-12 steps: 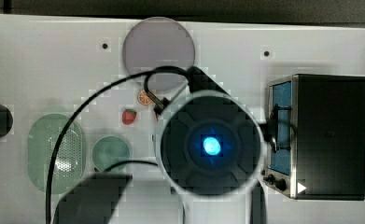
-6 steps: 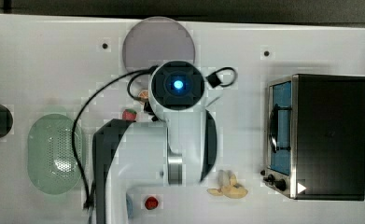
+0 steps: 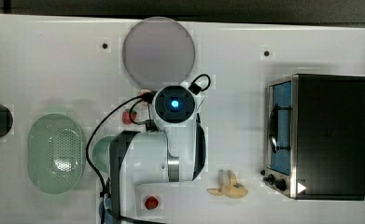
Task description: Pick Ketchup from the table and place it in strainer.
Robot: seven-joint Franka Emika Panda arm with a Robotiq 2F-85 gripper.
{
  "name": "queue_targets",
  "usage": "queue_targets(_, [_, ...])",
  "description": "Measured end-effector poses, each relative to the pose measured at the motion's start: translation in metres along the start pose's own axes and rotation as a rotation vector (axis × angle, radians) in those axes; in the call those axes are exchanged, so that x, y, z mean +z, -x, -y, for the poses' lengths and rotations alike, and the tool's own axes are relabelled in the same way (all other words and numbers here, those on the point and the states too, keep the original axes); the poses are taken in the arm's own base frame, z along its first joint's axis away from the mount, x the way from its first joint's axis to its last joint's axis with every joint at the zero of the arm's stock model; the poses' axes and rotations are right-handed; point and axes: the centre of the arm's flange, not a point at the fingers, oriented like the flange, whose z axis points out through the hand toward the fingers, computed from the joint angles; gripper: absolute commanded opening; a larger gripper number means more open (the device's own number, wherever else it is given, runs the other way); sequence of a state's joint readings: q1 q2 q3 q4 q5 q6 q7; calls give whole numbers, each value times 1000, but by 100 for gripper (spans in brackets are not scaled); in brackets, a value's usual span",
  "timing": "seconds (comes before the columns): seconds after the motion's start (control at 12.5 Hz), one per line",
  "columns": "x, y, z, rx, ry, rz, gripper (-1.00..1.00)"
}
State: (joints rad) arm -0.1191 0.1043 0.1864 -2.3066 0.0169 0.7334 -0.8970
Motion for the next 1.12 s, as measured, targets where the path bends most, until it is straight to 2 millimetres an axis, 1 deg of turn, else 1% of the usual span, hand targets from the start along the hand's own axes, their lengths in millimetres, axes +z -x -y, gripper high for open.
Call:
queue_targets(0.16, [11, -4, 1, -27, -2, -24, 100])
queue_targets(0.24, [20, -8, 2, -30, -6, -28, 100])
queue_targets(0.4, [48, -13, 4, -38, -15, -21, 100])
queue_targets(0.64, [91, -11, 9, -44, -38, 34, 100])
queue_targets(0.8, [116, -15, 5, -50, -44, 24, 100])
queue_targets(0.96, [136, -13, 1, -36, -52, 13, 100])
queue_targets(1.04, [142, -14, 0, -35, -53, 6, 93])
queue_targets(1.12, [149, -15, -2, -32, -58, 15, 69])
